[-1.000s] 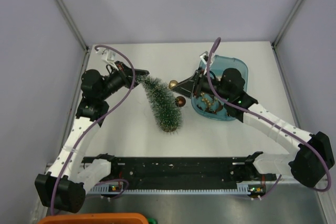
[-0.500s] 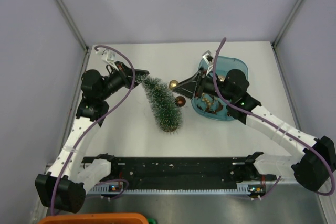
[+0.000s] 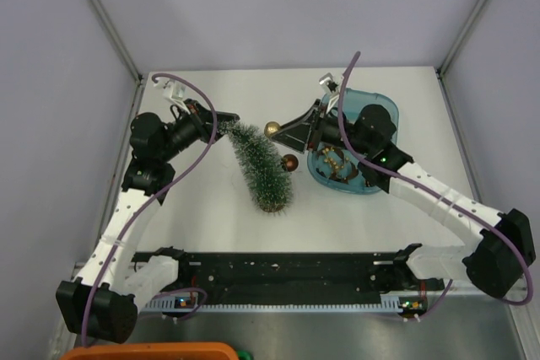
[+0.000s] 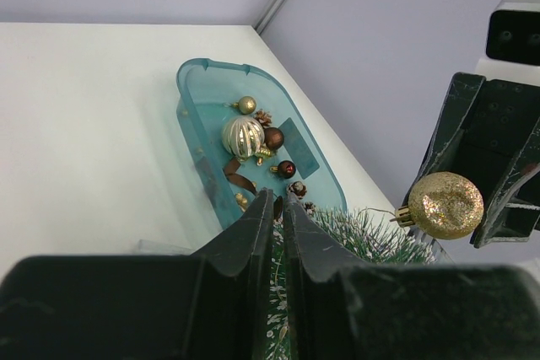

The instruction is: Decorate the small christmas tree

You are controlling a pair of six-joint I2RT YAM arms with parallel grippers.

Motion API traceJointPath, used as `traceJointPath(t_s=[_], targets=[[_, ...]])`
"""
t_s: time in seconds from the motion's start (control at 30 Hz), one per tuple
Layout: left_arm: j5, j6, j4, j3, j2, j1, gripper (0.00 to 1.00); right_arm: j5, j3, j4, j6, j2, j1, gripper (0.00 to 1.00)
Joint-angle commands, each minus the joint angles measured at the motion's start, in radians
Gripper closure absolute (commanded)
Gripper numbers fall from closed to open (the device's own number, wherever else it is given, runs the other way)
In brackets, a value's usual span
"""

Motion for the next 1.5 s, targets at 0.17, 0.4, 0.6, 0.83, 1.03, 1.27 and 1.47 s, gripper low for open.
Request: traceJointPath(t_s=[0.17,0.4,0.6,0.83,1.03,1.27,1.47], targets=[[0.002,0.006,0.058,0.001,-0.019,0.005,0.85,-0.026,0.077,0.058,0.004,0.024,0.020,0.96],[0.002,0.006,0.060,0.002,-0.019,0.005,0.85,-0.029,0.081,0.059,0.006,0.030,0.022,0.96],[0.003,0.003,0.061,0.002,-0.020,0.005,0.85,-0.018,0.092,0.032,-0.020,0.045,0.022,0.96],[0.005,0.003,0.057,0.008,-0.019,0.005,0.85,-0.032,0.133,0.043,-0.017,0.075,0.022,0.96],[0.008,0.000,0.058,0.014,-0.016,0.005,0.85,-0.031,0.144,0.044,-0.016,0.079,0.022,0.96],[0.008,-0.003,0.060,0.016,-0.013,0.005,0.85,-0.038,0.153,0.072,0.007,0.101,0.022,0.97],[0.011,-0.003,0.061,0.014,-0.017,0.005,0.85,-0.041,0.166,0.093,0.015,0.127,0.043,0.98]])
